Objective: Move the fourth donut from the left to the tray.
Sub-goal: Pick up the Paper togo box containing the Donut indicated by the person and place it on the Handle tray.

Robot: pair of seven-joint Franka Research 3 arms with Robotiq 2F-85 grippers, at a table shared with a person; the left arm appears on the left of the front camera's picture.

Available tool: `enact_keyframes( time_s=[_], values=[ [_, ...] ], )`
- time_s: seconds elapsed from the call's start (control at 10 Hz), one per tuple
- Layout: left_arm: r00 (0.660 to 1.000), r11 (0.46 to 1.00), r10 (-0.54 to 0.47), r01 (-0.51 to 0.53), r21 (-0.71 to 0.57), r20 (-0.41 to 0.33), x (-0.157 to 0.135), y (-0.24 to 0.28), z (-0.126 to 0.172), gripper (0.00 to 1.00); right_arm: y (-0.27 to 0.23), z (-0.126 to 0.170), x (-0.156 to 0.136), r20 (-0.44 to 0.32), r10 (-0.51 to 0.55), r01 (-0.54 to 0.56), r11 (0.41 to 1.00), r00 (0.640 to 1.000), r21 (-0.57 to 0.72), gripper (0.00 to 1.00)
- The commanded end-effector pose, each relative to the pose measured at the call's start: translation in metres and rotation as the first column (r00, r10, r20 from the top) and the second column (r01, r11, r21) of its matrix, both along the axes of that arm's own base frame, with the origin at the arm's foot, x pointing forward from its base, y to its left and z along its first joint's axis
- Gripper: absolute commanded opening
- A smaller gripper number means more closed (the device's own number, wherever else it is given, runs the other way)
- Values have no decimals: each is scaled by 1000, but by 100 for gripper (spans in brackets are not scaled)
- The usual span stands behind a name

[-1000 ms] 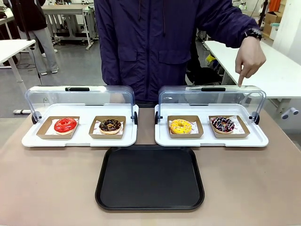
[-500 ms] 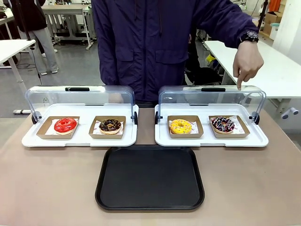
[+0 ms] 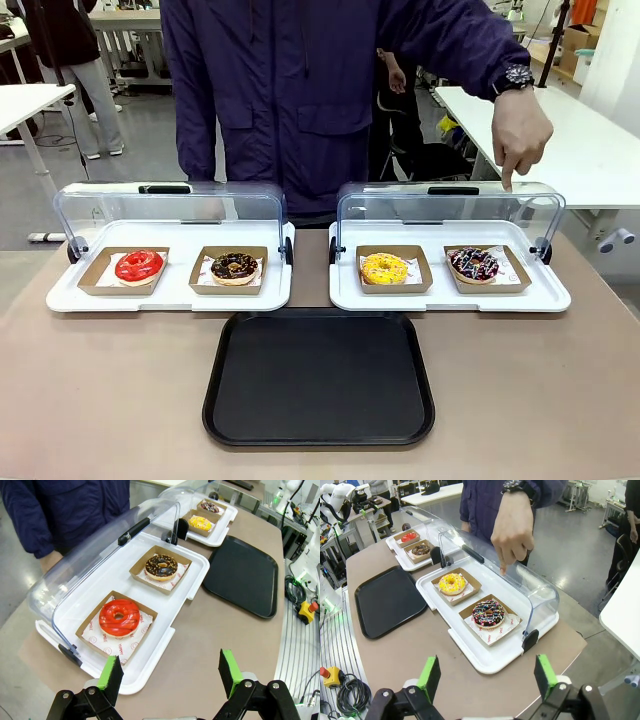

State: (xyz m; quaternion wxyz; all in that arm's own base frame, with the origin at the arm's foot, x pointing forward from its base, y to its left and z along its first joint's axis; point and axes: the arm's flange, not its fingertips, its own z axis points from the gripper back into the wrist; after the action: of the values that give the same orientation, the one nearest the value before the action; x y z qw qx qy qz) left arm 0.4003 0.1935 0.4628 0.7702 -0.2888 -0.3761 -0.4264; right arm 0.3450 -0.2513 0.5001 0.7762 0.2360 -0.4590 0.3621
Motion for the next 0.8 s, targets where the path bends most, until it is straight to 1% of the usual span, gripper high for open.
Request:
enact_keyframes(
  time_s=[0.0, 0.5, 0.6, 0.7],
  values=[
    [1000, 1000, -12, 12, -11, 19, 0, 1, 0, 100, -2, 1, 3, 35, 8, -8, 1000, 999, 4, 100],
    [1000, 1000, -12, 12, -11, 19, 0, 1, 0, 100, -2, 1, 3, 35, 8, -8, 1000, 999, 4, 100],
    [1000, 1000, -12, 12, -11, 19, 0, 1, 0, 100, 0, 0, 0, 0, 0, 0, 1000, 1000, 0, 100],
    [1000, 1000, -12, 12, -11, 19, 0, 1, 0, 100, 15, 6, 11, 4, 40, -40, 997, 999, -58, 100]
  ],
)
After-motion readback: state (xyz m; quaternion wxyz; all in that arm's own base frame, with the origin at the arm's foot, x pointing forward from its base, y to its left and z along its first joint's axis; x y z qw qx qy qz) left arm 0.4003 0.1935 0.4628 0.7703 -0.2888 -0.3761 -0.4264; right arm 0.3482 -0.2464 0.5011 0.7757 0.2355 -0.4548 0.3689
